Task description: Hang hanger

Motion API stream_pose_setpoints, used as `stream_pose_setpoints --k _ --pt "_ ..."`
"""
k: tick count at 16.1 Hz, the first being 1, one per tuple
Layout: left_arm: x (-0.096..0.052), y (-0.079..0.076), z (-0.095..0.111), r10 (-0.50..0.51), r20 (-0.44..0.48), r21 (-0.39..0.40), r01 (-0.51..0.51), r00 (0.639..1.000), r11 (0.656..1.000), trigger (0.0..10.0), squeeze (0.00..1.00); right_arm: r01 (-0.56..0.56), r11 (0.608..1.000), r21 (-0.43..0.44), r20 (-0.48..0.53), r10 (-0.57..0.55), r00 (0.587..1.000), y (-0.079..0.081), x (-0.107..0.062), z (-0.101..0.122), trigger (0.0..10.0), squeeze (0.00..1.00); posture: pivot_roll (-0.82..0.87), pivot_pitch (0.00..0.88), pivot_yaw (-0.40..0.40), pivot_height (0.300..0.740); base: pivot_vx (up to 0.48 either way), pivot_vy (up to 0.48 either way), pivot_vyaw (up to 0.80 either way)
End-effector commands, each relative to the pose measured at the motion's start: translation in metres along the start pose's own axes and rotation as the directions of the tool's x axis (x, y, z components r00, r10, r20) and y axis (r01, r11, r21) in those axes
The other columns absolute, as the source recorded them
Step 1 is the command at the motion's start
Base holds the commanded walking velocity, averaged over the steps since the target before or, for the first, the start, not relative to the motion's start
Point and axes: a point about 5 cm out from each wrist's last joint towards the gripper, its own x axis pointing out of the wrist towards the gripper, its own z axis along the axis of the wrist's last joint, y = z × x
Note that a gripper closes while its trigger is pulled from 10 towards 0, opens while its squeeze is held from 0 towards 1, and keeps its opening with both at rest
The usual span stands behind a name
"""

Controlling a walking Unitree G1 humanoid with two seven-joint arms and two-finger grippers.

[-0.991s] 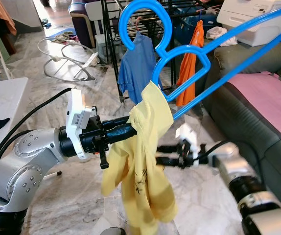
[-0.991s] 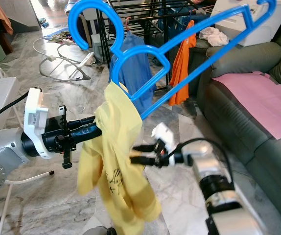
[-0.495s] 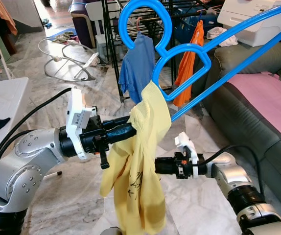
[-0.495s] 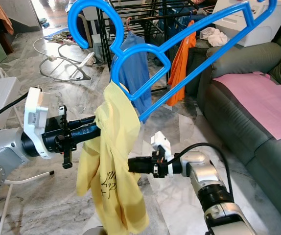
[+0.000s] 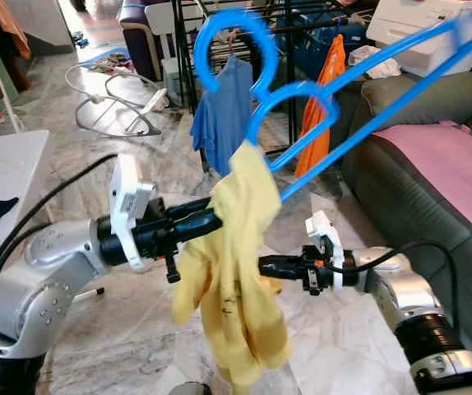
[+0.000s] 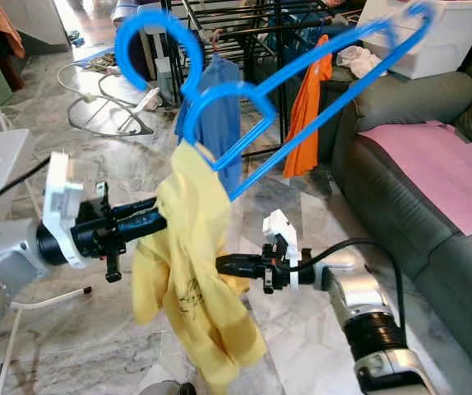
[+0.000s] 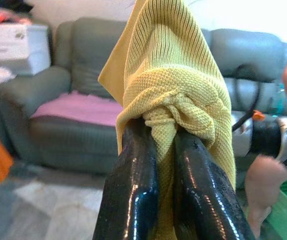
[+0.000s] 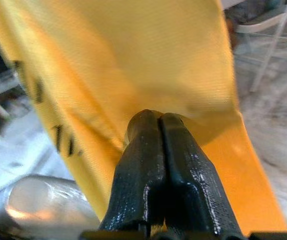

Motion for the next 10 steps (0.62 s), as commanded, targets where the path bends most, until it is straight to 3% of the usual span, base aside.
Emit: stream_pose_setpoints --k 1,2,4,10 --pt "-0.005 0.006 -0.005 0.039 -0.011 0.019 -0.039 0.999 0.999 0.0 0.0 0.064 0.994 -0.091 -0.039 -0.068 0.997 -0.004 -0.005 0.007 10.0 0.01 0.01 0.027 0.024 0.74 0.0 0.0 0.0" --pt "-0.009 0.01 -0.01 0.072 -0.023 0.029 -0.071 0.997 0.997 0.0 0.0 0.127 0.981 -0.145 -0.054 -0.136 0.989 -0.01 -0.01 0.011 10.0 1.0 0.01 0.027 0.024 0.74 0.0 0.0 0.0" --pt "-0.013 0.014 -0.016 0.093 -0.032 0.031 -0.092 0.995 0.995 0.0 0.0 0.144 0.972 -0.183 -0.067 -0.159 0.985 -0.013 -0.019 0.018 10.0 1.0 0.0 0.03 0.025 0.74 0.0 0.0 0.0" --pt "-0.01 0.004 -0.008 -0.051 -0.067 0.041 0.054 0.996 0.998 0.0 0.0 0.135 0.968 -0.21 -0.121 -0.163 0.979 -0.022 -0.036 0.024 10.0 1.0 0.01 0.032 0.028 0.74 0.0 0.0 0.0"
